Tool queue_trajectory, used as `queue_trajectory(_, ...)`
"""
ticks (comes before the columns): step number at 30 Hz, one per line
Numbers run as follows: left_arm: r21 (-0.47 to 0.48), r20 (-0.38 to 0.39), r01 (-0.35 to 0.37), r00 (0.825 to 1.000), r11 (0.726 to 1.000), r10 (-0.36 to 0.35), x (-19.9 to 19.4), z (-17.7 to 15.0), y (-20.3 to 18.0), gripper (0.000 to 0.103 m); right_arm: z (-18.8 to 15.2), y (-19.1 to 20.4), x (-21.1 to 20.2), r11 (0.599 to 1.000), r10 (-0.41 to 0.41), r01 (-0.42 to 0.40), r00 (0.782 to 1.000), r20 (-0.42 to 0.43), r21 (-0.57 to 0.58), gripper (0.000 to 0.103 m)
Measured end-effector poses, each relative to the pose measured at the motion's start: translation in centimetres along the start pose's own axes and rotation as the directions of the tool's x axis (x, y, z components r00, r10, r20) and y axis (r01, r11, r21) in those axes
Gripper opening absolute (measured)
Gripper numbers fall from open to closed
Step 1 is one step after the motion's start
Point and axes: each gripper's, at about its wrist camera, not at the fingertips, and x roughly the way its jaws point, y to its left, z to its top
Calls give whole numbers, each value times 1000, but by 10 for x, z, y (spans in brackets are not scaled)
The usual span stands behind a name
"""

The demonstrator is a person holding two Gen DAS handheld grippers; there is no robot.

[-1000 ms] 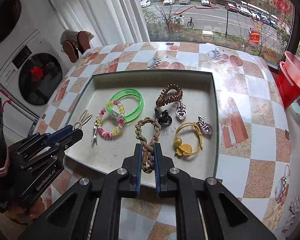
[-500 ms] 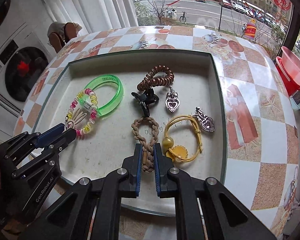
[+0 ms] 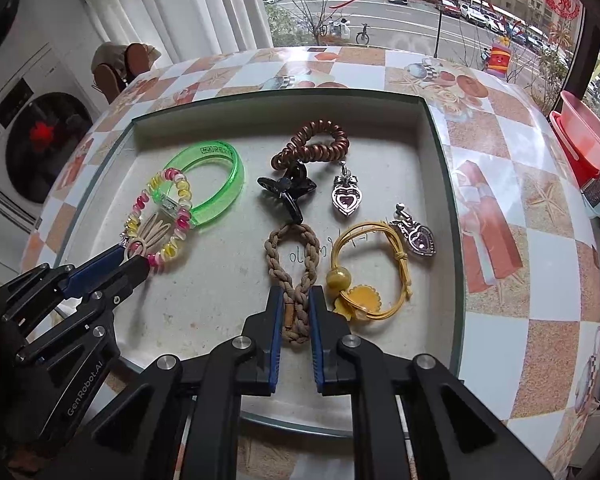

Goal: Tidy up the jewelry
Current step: 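Open the right tool to release the braided bracelet while the left tool releases the bunny-ear clip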

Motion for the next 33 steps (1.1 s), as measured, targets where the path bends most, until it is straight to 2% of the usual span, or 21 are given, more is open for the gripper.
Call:
queue_trajectory(2,1,8,4,1000,1000,-4,-2,0,0,31,0,0,-1,1000,17,-17,1000,-1,3,27)
queue_trajectory(4,-4,14,14,1000,1000,-14,-4,0,1,31,-1,0,-2,1000,24,-24,1000,2,6,33)
queue_trajectory(7,-17,18,35,999,999,-35,-6,1,4,31,-2,-1,-4,999,46,-46,999,6,18,34)
queue_trajectory(10,-23,18,50,999,998,-49,-8,1,6,31,-2,-5,-8,996,70,-70,997,15,49,49)
queue_trajectory(11,-24,20,52,998,998,-52,-9,1,6,31,-1,-6,-10,995,75,-76,997,21,58,51)
queue_trajectory(19,-48,48,37,998,998,-35,-18,4,11,31,-1,-15,-33,989,97,-105,992,77,102,52)
queue_trajectory(28,-21,2,30,1000,999,-30,-4,11,3,31,-1,-23,-42,987,84,-96,992,89,128,52)
queue_trajectory(33,37,-19,13,1000,999,-12,2,10,-12,31,-3,-29,-45,986,82,-94,992,92,138,52)
